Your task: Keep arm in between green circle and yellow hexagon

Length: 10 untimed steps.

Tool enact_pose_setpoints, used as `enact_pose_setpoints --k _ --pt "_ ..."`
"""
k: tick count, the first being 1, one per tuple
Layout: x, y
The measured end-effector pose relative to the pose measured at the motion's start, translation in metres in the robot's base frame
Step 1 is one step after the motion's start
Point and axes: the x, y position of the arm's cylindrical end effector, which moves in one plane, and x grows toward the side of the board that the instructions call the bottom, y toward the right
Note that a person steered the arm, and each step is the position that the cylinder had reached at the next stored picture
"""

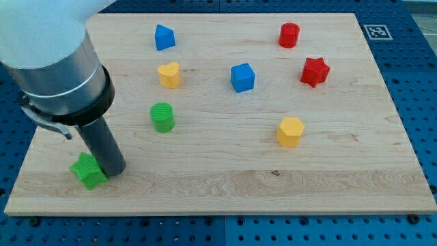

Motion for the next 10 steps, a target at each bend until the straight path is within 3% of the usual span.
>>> enact_pose_setpoints --k 4,6,10 --pt "0.000 0.018" --pt "-0.006 0.074" --pt "-0.022 0.116"
